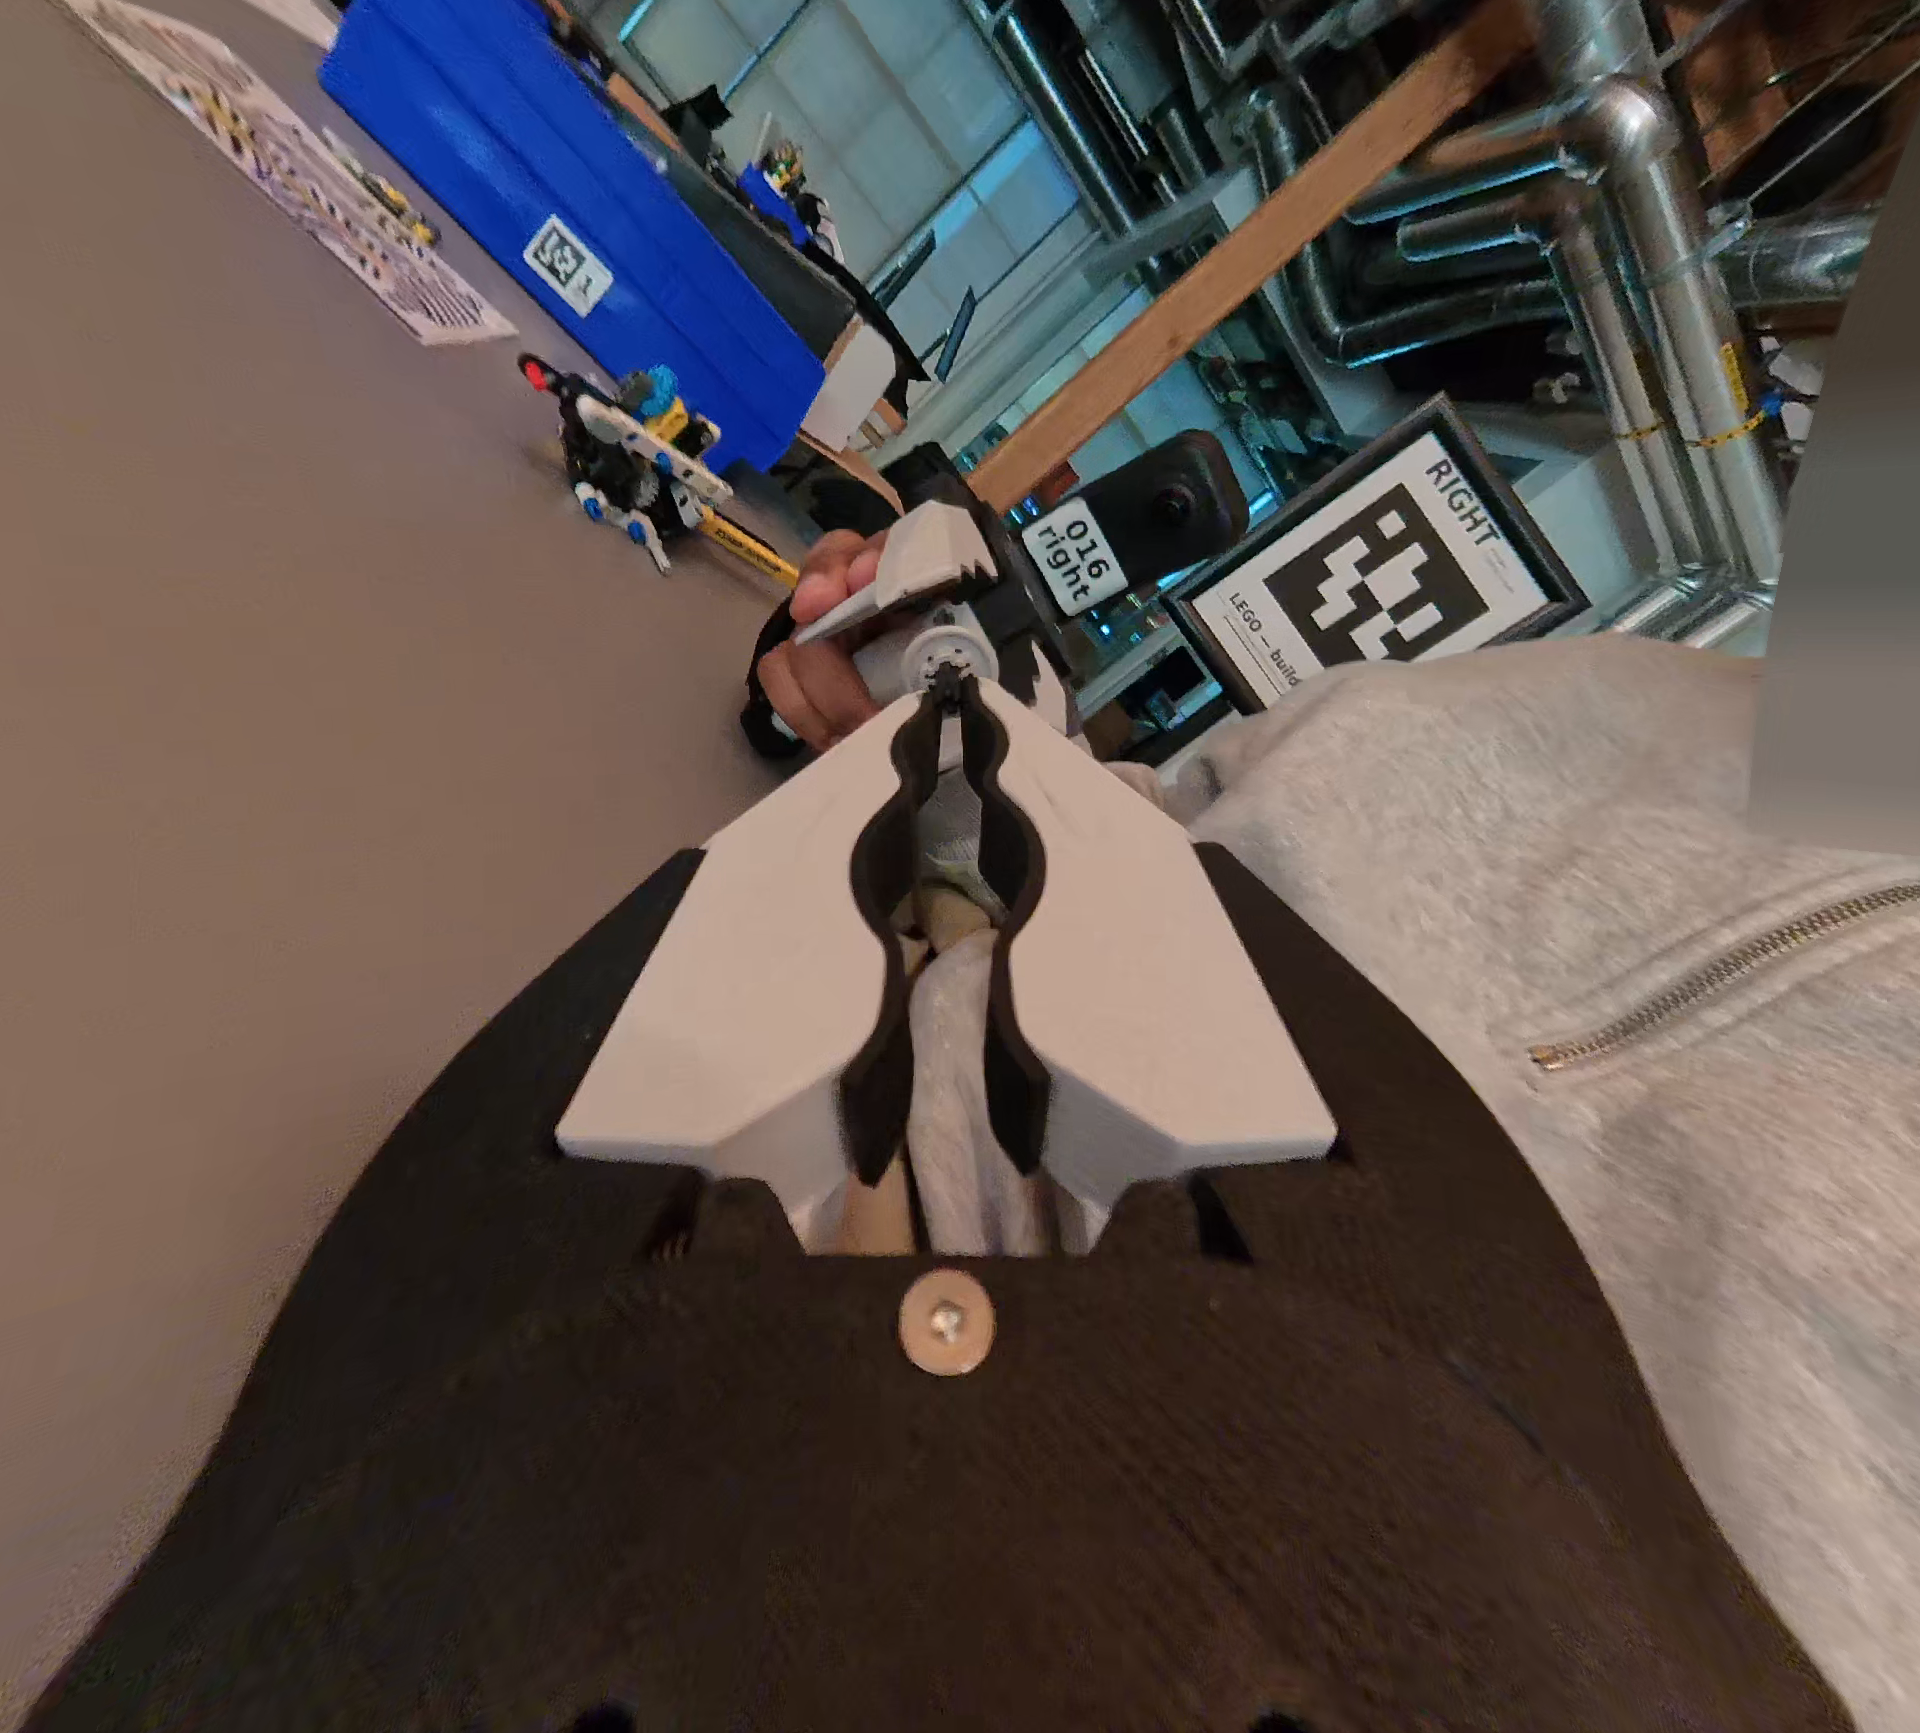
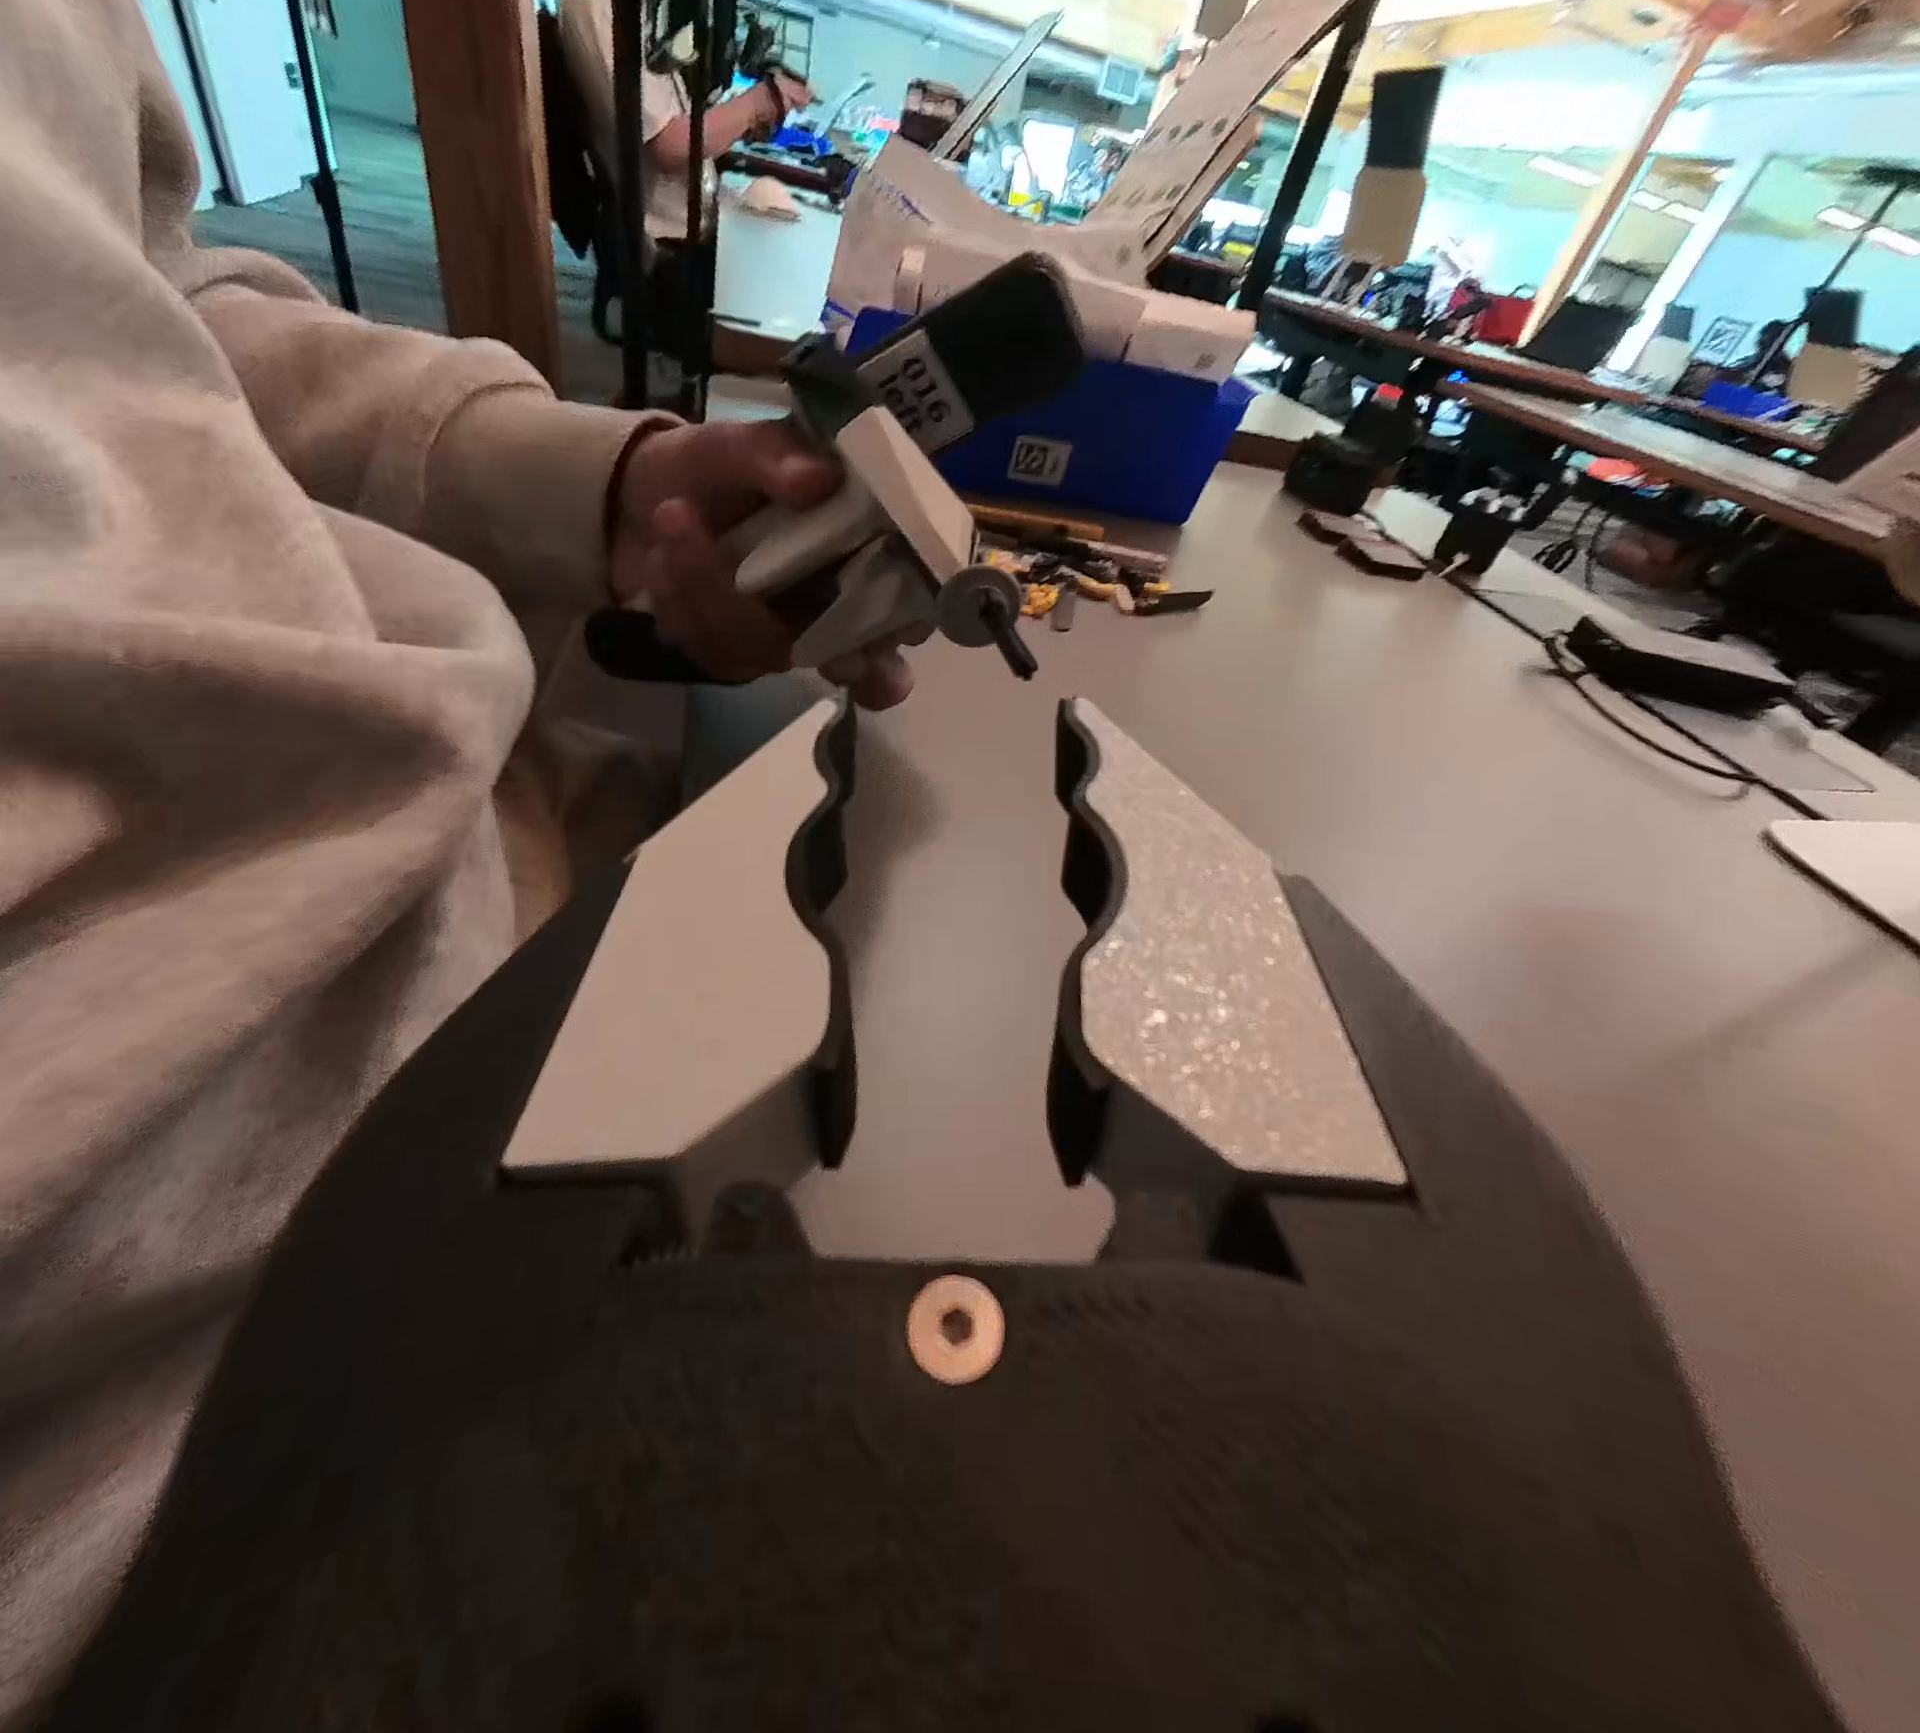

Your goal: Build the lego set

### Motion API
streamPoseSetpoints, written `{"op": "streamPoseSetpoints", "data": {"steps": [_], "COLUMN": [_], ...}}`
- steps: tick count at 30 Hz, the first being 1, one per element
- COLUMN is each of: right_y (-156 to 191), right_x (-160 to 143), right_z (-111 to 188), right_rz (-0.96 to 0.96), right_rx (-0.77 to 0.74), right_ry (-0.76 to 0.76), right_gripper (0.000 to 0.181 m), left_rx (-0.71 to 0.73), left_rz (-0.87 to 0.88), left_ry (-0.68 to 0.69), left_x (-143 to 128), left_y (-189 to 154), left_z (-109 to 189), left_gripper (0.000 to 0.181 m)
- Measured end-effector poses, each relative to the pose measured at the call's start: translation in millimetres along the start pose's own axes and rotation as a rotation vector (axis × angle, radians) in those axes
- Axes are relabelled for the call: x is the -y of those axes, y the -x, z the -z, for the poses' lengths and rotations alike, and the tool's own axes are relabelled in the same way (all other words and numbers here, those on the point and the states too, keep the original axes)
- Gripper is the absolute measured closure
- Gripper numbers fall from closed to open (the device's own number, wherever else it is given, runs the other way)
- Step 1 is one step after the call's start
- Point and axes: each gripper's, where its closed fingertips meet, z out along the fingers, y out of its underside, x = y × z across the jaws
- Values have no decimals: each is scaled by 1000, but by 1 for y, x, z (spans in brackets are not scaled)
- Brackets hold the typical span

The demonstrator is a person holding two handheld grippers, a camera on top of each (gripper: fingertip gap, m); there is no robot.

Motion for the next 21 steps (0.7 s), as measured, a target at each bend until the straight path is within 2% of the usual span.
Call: {"op": "streamPoseSetpoints", "data": {"steps": [4, 12, 16, 21], "right_y": [5, 3, 2, 4], "right_x": [-1, 0, 1, 0], "right_z": [-3, -2, 0, -1], "right_rz": [-23, -65, -82, -74], "right_rx": [45, 61, 61, 71], "right_ry": [-4, -15, -27, -18], "right_gripper": [154, 171, 167, 173], "left_rx": [22, -72, -98, -119], "left_rz": [68, 181, 206, 214], "left_ry": [69, 67, 62, 61], "left_x": [-13, -17, -16, -16], "left_y": [10, 6, 5, 3], "left_z": [-1, -10, -12, -12], "left_gripper": [180, 180, 180, 180]}}
